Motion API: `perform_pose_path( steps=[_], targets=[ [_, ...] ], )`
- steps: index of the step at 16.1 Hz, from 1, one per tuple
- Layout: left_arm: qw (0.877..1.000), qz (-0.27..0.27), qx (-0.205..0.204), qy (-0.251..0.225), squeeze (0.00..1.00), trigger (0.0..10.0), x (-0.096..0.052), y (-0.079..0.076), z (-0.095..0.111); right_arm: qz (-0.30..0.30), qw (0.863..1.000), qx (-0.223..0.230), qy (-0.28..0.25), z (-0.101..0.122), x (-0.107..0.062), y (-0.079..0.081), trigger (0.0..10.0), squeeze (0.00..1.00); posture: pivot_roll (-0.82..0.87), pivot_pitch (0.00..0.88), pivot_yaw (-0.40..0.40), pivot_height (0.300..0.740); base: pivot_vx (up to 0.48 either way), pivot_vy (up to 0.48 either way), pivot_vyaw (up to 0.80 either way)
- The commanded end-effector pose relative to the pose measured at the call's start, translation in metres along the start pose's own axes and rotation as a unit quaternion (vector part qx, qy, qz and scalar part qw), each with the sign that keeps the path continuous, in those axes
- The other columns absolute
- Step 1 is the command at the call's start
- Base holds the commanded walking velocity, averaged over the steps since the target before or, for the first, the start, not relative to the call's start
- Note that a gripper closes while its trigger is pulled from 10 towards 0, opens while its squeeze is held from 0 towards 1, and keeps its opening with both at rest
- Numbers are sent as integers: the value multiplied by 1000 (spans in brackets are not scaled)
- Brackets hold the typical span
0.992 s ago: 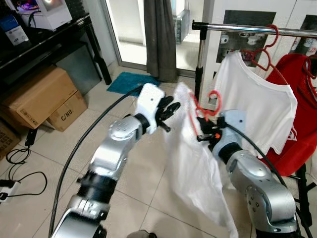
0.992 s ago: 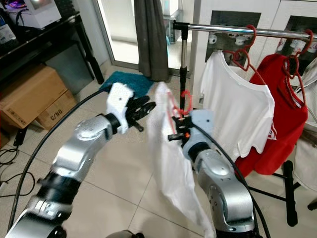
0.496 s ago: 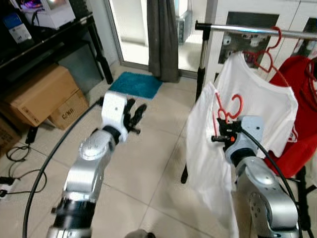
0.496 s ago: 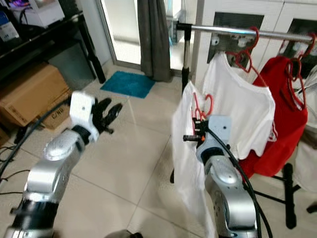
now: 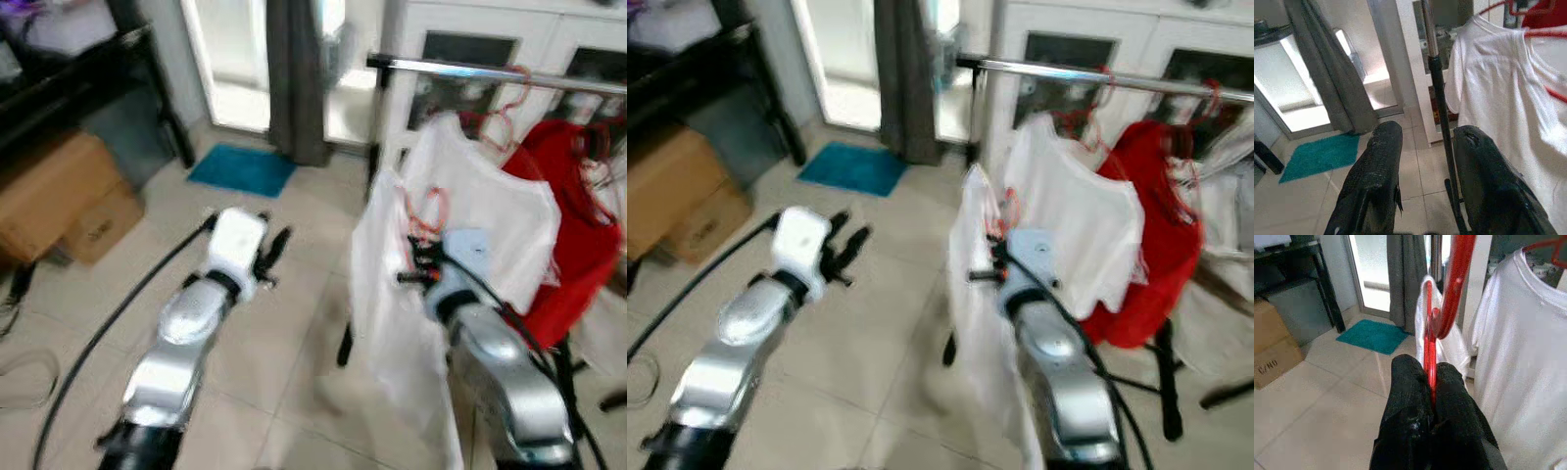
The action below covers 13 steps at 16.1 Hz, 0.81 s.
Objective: Hang hanger
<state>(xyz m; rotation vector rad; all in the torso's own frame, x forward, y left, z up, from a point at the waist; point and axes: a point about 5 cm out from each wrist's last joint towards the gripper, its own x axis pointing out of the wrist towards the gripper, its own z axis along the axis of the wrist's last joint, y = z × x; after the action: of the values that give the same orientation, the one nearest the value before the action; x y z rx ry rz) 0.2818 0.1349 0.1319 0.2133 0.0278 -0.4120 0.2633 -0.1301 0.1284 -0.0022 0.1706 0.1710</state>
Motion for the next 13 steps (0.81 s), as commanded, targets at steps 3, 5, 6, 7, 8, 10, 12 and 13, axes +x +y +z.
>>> perform_pose_path(
  steps=[3, 5, 6, 7, 8, 10, 12, 13],
  targets=[
    [1000, -13, 11, -9, 0, 10000, 3, -5, 9, -3, 1000, -5, -19, 9, 2, -6, 10000, 0, 24, 37, 69, 740, 423, 0, -533],
    [1000, -16, 9, -15, 0, 10000, 4, -4, 13, 0, 1000, 2, -20, 10, 3, -4, 10000, 0, 16, 40, 85, 740, 420, 0, 0],
    [1000, -12, 3, -12, 0, 10000, 3, -3, 12, 0, 1000, -11, -25, 11, 3, -3, 10000, 0, 13, 38, 96, 740, 420, 0, 0],
    [1000, -16, 1, -7, 0, 10000, 2, -5, 9, -8, 999, -22, -26, 11, 2, -4, 10000, 0, 12, 33, 100, 740, 420, 0, 0],
    [1000, -25, 2, -7, 0, 10000, 2, -8, 10, -19, 999, -30, -28, 12, 1, -5, 10000, 0, 9, 29, 112, 740, 420, 0, 0],
    [1000, -30, 2, -8, 0, 10000, 5, -9, 11, -29, 999, -27, -37, 15, 2, -8, 10000, 0, 16, 40, 103, 740, 420, 0, 0],
    [1000, -20, 3, -12, 0, 10000, 7, -4, 14, -20, 999, -2, -47, 18, 4, -6, 10000, 0, 15, 43, 102, 740, 422, 0, 0],
    [1000, -11, 0, -8, 0, 10000, 6, -3, 12, -15, 998, 19, -63, 22, 4, -6, 10000, 0, 19, 44, 97, 740, 420, 0, 0]
  ],
)
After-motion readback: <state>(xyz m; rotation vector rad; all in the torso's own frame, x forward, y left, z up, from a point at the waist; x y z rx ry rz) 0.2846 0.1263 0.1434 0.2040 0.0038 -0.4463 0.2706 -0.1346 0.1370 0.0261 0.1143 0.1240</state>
